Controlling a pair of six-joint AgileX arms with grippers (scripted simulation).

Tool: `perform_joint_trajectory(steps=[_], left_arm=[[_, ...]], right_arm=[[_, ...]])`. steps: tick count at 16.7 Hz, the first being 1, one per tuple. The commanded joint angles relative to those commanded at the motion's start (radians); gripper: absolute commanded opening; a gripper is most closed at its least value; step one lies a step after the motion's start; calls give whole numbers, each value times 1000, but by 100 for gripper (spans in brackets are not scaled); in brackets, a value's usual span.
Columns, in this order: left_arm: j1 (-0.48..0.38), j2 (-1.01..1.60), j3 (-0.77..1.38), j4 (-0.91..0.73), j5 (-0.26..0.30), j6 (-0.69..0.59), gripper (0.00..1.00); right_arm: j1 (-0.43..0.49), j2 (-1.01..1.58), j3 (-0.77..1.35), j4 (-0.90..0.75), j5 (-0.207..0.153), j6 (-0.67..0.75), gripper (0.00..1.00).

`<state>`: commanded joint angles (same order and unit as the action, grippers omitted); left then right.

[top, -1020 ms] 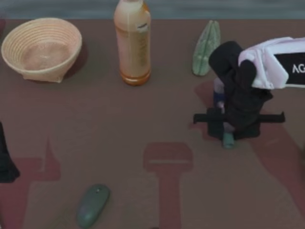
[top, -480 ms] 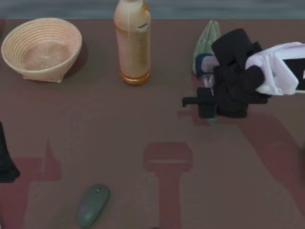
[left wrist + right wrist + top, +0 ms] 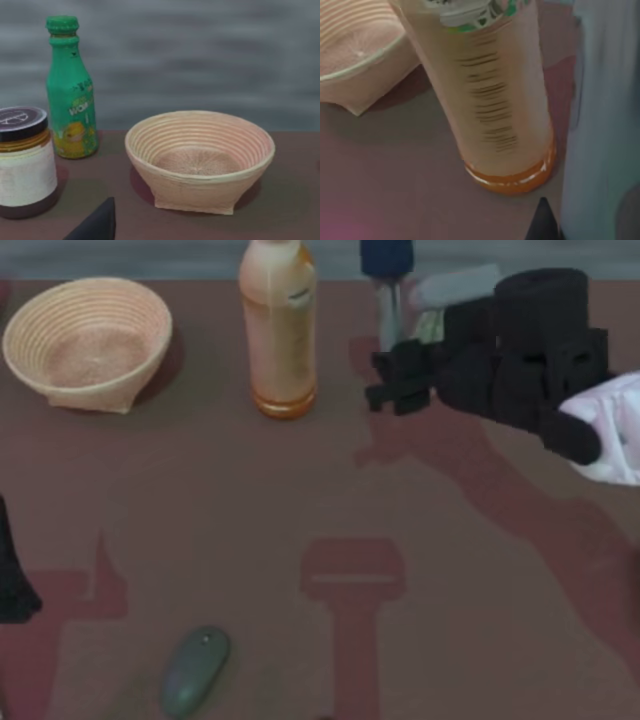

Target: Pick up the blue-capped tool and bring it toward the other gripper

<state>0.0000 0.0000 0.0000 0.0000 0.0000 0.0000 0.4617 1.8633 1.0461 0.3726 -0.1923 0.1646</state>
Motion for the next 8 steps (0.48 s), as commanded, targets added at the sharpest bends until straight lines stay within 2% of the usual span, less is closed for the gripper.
perform_joint_trajectory(steps=[4,8], left_arm=[[0,0,0,0,0,0,100],[0,0,0,0,0,0,100]], right_arm=[[-2,-91,-87,292,-76,-94,0],[-4,-150,-128,420,-115,-146,0]])
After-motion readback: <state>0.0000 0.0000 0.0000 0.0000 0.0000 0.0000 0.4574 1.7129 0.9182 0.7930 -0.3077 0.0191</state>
